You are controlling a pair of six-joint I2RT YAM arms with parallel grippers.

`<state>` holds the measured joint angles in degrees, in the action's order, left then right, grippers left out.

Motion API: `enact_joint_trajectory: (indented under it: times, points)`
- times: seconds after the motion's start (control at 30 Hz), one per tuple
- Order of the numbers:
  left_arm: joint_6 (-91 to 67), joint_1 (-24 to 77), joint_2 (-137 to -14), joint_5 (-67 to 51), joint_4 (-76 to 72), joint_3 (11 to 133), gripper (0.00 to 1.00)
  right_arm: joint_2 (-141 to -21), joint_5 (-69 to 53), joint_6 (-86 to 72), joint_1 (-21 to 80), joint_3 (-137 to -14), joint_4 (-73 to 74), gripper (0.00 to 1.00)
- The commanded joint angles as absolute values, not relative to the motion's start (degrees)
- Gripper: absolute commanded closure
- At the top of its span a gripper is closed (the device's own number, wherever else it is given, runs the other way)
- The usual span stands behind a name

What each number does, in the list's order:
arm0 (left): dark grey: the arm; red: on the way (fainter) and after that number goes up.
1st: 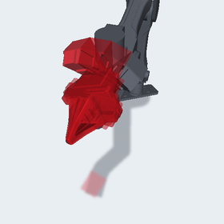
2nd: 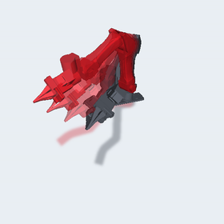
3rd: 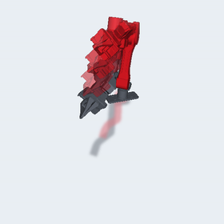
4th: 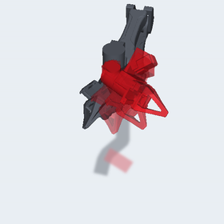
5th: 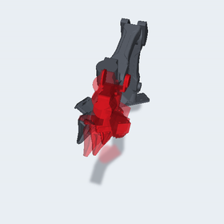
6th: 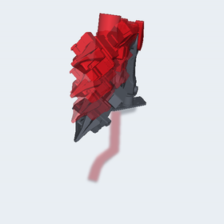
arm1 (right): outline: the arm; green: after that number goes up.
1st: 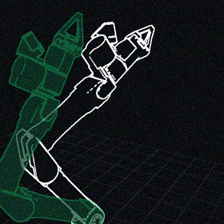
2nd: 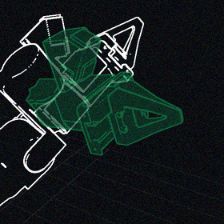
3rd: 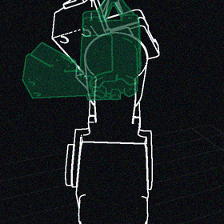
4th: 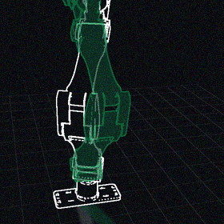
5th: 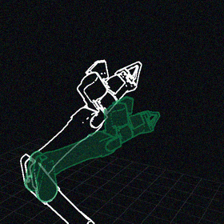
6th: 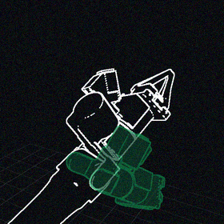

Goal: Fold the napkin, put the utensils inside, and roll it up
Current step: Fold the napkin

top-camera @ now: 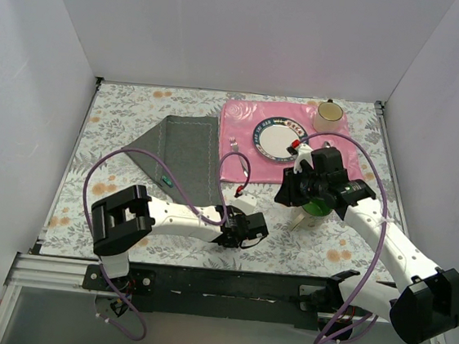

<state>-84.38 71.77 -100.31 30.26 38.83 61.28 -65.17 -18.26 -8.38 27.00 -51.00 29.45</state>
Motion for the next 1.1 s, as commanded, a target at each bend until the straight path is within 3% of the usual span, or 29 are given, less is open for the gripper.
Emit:
enact_joint_trajectory:
  times: [0.0, 0.1, 0.3, 0.4, 0.63, 1.07]
  points:
    - [-85.5, 71.9, -100.1, 33.5, 40.4, 60.2, 0.89, -64.2, -19.4, -8.0, 26.8, -51.2, 27.5, 0.71]
    - [-85.2, 71.9, -98.1, 34.5, 42.0, 61.2, 1.0, -64.3, -19.6, -8.0, 26.9, -51.4, 27.5, 0.71]
    - [-82.7, 69.6, -91.5, 34.1, 45.4, 64.4, 1.0, -65.2, -19.7, -8.0, 26.8, -52.0, 27.5, 0.71]
    - [-81.3, 63.6, -86.1, 31.9, 44.8, 63.4, 1.0, -65.7, -20.2, -7.9, 26.9, -52.2, 27.3, 0.72]
    - [-70.5, 39.2, -74.1, 23.1, 33.2, 57.1, 1.0, -66.0, -20.4, -7.9, 26.9, -52.6, 27.3, 0.72]
    - [-65.0, 14.0, -82.8, 7.6, 24.3, 63.6, 1.0, -66.6, -20.6, -8.0, 26.8, -52.9, 28.0, 0.73]
